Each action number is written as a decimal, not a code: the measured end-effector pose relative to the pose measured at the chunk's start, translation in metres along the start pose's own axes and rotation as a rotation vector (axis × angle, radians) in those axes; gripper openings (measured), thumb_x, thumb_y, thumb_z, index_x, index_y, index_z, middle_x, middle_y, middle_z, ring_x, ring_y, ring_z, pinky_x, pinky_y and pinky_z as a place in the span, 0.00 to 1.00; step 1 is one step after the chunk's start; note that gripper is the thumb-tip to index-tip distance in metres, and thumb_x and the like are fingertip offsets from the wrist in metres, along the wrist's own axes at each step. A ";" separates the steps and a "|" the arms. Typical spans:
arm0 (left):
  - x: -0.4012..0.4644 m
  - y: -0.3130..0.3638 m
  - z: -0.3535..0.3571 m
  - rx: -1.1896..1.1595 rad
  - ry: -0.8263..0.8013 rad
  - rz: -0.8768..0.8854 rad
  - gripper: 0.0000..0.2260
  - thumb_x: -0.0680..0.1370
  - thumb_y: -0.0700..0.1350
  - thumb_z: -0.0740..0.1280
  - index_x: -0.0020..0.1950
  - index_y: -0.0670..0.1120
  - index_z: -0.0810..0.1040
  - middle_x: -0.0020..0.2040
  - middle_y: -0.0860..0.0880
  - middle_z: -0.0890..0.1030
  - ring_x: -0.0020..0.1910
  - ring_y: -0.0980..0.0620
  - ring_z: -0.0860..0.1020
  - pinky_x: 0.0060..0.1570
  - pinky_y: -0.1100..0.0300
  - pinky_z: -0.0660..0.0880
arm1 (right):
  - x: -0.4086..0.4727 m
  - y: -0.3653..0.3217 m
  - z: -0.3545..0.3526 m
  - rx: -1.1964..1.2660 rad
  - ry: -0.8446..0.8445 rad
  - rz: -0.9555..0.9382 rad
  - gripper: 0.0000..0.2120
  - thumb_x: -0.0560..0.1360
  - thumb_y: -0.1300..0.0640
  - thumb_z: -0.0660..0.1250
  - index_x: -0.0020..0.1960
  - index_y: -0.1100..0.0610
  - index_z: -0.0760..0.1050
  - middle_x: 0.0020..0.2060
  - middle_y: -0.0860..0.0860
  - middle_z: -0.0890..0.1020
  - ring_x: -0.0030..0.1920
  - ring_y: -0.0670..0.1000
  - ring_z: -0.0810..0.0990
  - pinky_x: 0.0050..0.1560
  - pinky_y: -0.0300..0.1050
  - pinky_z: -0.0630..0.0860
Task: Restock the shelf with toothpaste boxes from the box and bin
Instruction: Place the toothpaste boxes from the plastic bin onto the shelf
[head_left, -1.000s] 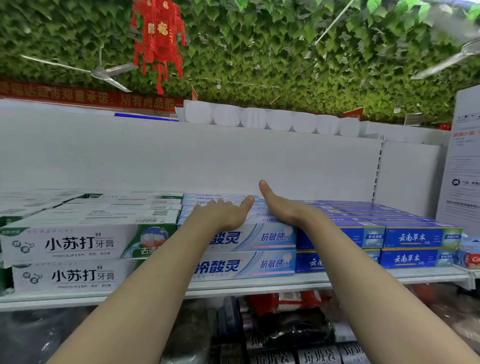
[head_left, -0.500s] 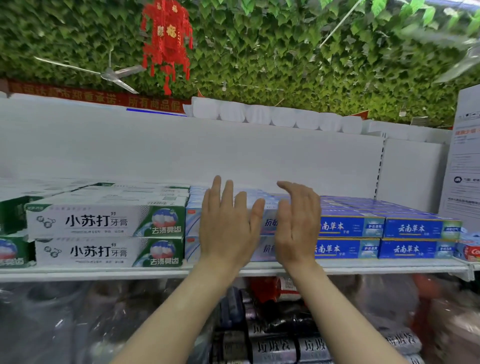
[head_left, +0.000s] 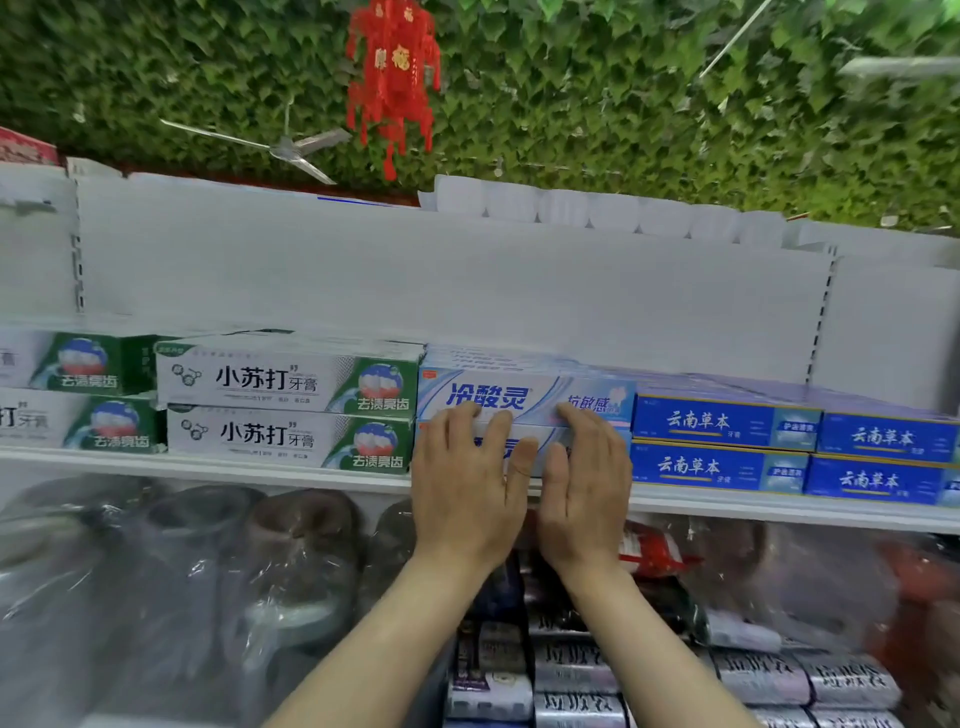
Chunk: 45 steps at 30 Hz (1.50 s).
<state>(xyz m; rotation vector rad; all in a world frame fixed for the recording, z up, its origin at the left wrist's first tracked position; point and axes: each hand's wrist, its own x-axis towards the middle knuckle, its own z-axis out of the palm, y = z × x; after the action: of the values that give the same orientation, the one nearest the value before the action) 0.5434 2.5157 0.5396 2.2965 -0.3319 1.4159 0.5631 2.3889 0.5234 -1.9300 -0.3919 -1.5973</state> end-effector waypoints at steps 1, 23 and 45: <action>0.001 0.000 -0.002 -0.007 -0.024 0.000 0.31 0.84 0.62 0.43 0.63 0.46 0.81 0.61 0.43 0.78 0.60 0.41 0.75 0.57 0.46 0.72 | -0.001 -0.001 0.000 -0.004 -0.006 0.009 0.21 0.80 0.51 0.54 0.66 0.62 0.75 0.62 0.54 0.79 0.65 0.59 0.75 0.66 0.60 0.69; -0.009 -0.196 -0.110 -0.067 0.111 -0.020 0.30 0.84 0.61 0.44 0.69 0.46 0.77 0.67 0.41 0.72 0.67 0.39 0.70 0.63 0.43 0.70 | -0.028 -0.174 0.112 -0.009 -0.033 -0.054 0.23 0.82 0.49 0.52 0.64 0.60 0.78 0.63 0.56 0.78 0.65 0.58 0.74 0.68 0.59 0.68; 0.023 -0.235 -0.111 -0.057 -0.010 0.160 0.31 0.84 0.62 0.44 0.69 0.45 0.78 0.62 0.39 0.76 0.62 0.38 0.73 0.63 0.43 0.70 | -0.031 -0.178 0.142 -0.275 0.088 -0.071 0.20 0.81 0.52 0.54 0.61 0.60 0.81 0.60 0.57 0.79 0.62 0.58 0.74 0.66 0.57 0.69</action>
<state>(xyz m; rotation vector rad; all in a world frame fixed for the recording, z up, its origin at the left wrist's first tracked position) 0.5625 2.7758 0.5505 2.2753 -0.5635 1.4509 0.5655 2.6187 0.5253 -2.0557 -0.2155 -1.8561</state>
